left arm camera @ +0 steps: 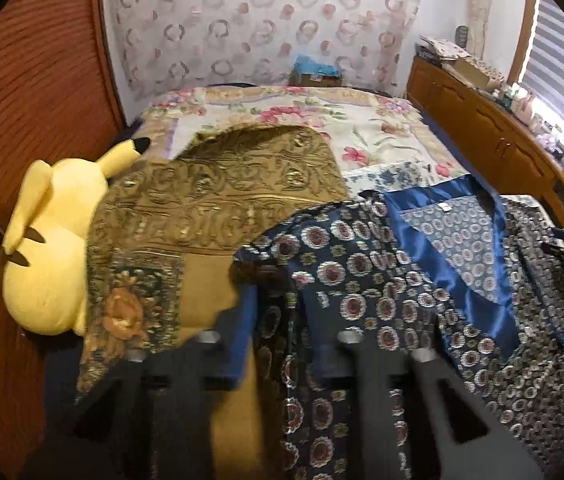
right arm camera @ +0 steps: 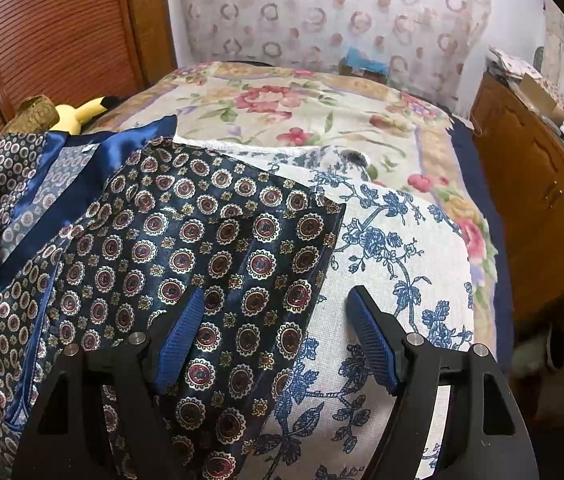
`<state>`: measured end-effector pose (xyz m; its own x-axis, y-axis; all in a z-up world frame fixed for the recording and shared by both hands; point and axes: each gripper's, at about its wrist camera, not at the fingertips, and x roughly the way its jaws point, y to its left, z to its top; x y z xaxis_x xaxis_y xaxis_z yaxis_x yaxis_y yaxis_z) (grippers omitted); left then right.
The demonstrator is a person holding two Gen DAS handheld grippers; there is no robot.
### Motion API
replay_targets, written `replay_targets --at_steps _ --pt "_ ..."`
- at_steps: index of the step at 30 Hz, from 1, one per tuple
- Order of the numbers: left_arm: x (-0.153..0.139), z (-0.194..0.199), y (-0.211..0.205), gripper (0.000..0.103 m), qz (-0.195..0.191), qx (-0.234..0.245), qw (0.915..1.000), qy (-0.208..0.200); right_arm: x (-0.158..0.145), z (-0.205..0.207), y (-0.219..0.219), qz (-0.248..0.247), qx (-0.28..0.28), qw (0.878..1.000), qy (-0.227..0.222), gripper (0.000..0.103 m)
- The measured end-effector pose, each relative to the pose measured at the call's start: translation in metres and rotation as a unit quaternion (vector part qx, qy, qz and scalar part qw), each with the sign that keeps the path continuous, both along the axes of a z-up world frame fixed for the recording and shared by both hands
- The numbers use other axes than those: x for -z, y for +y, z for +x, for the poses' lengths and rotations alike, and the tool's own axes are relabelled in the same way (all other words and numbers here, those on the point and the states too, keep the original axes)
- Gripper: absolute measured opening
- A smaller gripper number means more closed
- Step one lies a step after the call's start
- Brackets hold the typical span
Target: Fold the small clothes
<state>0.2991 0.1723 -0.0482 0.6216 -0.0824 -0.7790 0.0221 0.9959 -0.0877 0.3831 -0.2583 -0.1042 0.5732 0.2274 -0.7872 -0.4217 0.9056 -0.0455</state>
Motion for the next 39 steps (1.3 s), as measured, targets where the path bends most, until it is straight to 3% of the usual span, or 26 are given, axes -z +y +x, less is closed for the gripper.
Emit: replay_targets --at_steps 1,3,5,6,11,19,28,39 --pt "-0.001 -0.001 -0.001 0.004 -0.002 0.003 1.0000 -0.003 0.000 -0.001 0.000 0.002 0.000 1.000 -0.001 0.066" --pt "-0.005 -0.004 -0.004 0.002 -0.001 0.007 0.9999 -0.011 -0.001 -0.003 -0.001 0.007 -0.005 1.000 -0.004 0.044" --pt "-0.011 -0.009 -0.007 0.000 -0.002 0.007 0.9998 -0.021 -0.004 -0.003 0.001 0.016 -0.015 1.000 -0.001 0.009" --pt "-0.017 -0.013 -0.010 0.000 -0.004 0.011 0.9995 -0.030 -0.005 -0.003 0.002 0.020 -0.017 1.000 0.001 0.005" --pt "-0.041 -0.033 -0.019 0.000 -0.010 0.022 0.9977 -0.063 -0.013 -0.011 0.011 0.027 -0.027 0.999 -0.019 0.002" --pt "-0.061 -0.080 -0.044 0.000 -0.016 0.047 0.9934 -0.103 -0.059 -0.055 0.008 0.074 -0.033 0.993 -0.085 0.001" --pt "-0.057 -0.134 -0.056 0.000 -0.023 0.059 0.9907 -0.121 -0.078 -0.114 0.005 0.075 -0.045 0.989 -0.116 0.001" --pt "-0.038 -0.215 -0.039 0.000 -0.037 0.029 0.9905 -0.129 -0.078 -0.196 -0.024 0.082 -0.018 0.988 -0.128 0.001"
